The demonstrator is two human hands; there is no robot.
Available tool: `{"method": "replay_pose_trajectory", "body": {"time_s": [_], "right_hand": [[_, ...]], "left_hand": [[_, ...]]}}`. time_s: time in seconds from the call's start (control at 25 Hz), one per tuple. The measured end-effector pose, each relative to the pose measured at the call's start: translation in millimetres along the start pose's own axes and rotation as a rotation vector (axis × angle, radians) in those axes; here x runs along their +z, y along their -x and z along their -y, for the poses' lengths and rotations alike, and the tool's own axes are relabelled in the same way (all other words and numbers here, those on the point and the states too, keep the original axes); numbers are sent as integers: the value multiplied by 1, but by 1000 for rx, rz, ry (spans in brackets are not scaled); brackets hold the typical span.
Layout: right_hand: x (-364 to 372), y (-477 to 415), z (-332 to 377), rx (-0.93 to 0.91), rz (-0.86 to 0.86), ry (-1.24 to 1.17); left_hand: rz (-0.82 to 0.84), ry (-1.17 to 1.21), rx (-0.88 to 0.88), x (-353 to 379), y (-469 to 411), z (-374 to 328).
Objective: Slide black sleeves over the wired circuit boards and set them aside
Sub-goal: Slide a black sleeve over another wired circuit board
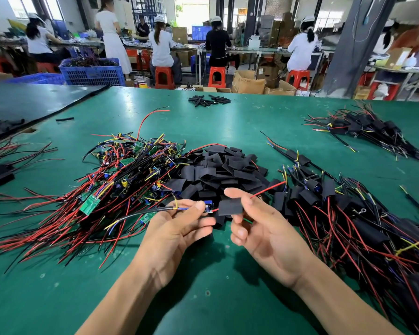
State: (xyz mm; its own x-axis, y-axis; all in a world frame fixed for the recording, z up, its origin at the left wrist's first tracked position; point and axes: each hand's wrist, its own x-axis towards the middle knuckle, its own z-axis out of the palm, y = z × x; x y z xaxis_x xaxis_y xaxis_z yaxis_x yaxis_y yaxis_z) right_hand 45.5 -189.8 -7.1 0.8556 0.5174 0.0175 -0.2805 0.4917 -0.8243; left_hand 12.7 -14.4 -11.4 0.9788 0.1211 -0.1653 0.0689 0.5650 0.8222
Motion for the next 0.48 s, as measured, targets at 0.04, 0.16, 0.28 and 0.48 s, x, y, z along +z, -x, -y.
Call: {"method": "replay_pose_trajectory", "body": {"time_s": [0.04,0.16,0.28,0.48], "right_hand": [[1,0,-2,-13,-8,32],[3,-1,-7,-58,-62,97],[0,-1,-8,-112,-109,176],[1,-1,-8,-186,-128,333]], "left_hand": [[11,1,-9,1,1,1],[37,8,-26,3,3,0],[49,11,-31,3,3,-2],[19,23,-8,1,2,-3]]}}
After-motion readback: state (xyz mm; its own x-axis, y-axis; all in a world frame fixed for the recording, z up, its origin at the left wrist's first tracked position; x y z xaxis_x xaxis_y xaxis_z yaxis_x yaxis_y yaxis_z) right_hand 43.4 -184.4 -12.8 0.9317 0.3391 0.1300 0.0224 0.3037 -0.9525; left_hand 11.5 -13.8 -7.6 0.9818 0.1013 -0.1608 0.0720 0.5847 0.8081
